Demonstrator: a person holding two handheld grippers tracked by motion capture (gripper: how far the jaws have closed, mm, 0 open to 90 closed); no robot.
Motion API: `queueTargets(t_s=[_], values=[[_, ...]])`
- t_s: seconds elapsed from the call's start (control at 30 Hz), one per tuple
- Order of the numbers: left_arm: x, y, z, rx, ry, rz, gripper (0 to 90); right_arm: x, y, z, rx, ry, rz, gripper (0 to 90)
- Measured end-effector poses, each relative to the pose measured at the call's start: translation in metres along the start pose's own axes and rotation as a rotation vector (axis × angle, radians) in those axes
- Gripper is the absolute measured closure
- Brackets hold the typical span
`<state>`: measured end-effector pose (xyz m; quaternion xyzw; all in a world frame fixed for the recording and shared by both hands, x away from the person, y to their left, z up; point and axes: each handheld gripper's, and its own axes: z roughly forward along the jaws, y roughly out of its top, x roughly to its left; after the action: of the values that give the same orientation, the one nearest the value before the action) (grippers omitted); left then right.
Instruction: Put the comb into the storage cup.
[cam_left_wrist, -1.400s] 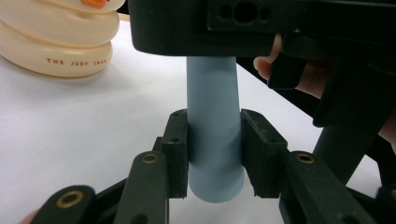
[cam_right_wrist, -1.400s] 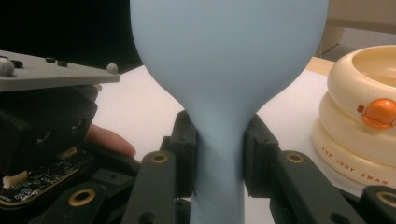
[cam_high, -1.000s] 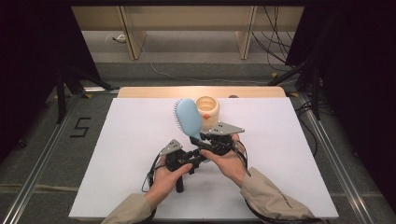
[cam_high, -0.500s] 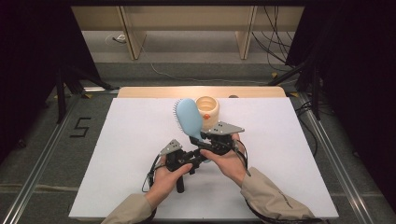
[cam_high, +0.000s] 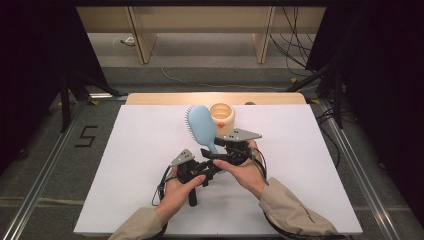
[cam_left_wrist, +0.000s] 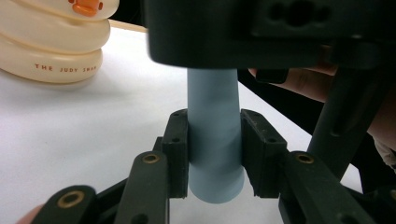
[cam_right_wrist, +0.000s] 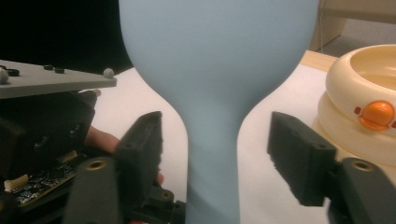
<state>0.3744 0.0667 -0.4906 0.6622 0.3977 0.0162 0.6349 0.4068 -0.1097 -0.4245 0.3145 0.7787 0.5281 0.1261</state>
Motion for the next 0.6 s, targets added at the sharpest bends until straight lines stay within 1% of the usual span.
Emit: queueTargets(t_s=[0.13, 0.23, 0.33, 0.5, 0.57, 0.6], values=[[0.0002, 0.0, -0.0002, 0.001, 0.002, 0.0, 64.1, -0.0009, 0.0023, -0.0019, 0.004, 0.01, -0.023, 23.4], [0.0004, -0.0001, -0.0002, 0.002, 0.004, 0.001, 64.1, -0.0005, 0.0035, -0.0026, 0.016, 0.021, -0.036, 17.2], [0.0008, -0.0001, -0.0004, 0.003, 0.007, 0.0, 64.1, -0.0005, 0.0042, -0.003, 0.028, 0.019, -0.046, 14.7], [0.0009, -0.0001, -0.0003, 0.004, 0.006, 0.0, 64.1, -0.0017, 0.0056, -0.0042, 0.036, 0.013, -0.049, 10.2], [0.0009, -0.0004, -0.0001, 0.006, 0.007, 0.003, 64.1, -0.002, 0.0059, -0.0041, 0.048, 0.021, -0.055, 8.1], [0.001, -0.0005, 0.0, 0.007, 0.007, 0.003, 64.1, -0.0019, 0.0059, -0.0042, 0.045, 0.021, -0.058, 7.5]])
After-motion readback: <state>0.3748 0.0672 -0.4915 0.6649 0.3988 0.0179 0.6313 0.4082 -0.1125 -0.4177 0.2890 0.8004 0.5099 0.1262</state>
